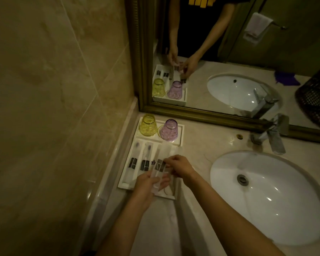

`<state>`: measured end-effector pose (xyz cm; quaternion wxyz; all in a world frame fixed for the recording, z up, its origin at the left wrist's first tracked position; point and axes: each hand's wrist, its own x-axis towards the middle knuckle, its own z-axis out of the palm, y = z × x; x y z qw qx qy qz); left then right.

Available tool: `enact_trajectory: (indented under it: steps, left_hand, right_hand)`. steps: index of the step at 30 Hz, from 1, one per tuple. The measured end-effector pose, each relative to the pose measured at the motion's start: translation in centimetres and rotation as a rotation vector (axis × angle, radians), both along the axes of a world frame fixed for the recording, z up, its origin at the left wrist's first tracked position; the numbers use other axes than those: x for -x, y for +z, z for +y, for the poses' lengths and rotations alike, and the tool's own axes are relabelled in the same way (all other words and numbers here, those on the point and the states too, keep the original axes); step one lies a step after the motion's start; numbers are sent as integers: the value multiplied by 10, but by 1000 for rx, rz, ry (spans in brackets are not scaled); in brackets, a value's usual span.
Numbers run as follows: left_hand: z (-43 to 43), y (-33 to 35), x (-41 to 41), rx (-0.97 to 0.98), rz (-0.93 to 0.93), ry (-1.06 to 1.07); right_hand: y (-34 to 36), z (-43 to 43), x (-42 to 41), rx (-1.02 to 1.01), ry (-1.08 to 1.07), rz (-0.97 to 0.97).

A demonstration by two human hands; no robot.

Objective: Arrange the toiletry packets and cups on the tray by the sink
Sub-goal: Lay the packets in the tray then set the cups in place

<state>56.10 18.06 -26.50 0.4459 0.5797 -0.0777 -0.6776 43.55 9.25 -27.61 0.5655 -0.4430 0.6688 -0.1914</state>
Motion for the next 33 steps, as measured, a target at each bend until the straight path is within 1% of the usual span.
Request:
enact_trajectory:
  steps: [2,3,4,6,7,8,10,12,14,16,18,20,22,24,27,29,31,32,33]
  left_hand:
    - [3,0,-1,-10,18,-12]
    - [5,-1,-1,-19,-59,-29]
    - [8,-2,-1,-14,-246,-78]
    - [17,-4,-2,63,-870,-191]
    - [24,-3,-3,166,-1110,-215]
    - [29,-4,-5,273,-1251,-277]
    - [35,-11,-5,412,-1374,-526]
    - [38,-22,-3,464,-1411,-766]
    - [38,-28,0,479,-1454,-868]
    - [38,-30,3,474,-1496,-900]
    - [39,-31,4,459,-1542,-929]
    - [39,-32,5,448,-1574,-943]
    - [40,-31,5,441,-1582,-940]
    - [42,-31,7,439,-1576,-964]
    - [45,-30,7,446,-1561,-946]
    - [46,-30,6,457,-1554,-925]
    - [46,-29,6,461,-1524,-890]
    - [46,-29,7,464,-1511,-877]
    - [46,-29,7,465,-1495,-863]
  right_hand:
    - [-1,-4,-3,-45,41,-43]
    - [-4,-7,-5,-28,53,-21]
    - [-7,-11,-7,-6,60,25]
    - [-15,-17,-11,37,87,133]
    - [-18,-20,-13,51,108,172]
    - [-20,-22,-15,63,135,203]
    - [-24,-24,-18,107,228,286]
    - [-25,-24,-20,203,352,414]
    - [-25,-21,-20,301,442,542]
    - [-23,-17,-18,374,492,617]
    - [-24,-15,-16,451,509,602]
    - [-26,-13,-16,480,549,566]
    - [-29,-9,-17,503,599,571]
    - [-34,-4,-18,533,616,582]
    - [-36,-2,-19,568,645,605]
    - [-32,-5,-15,624,579,638]
    - [-27,-11,-3,704,410,744]
    - [-24,-16,5,703,311,789]
    - [-23,-21,14,657,235,808]
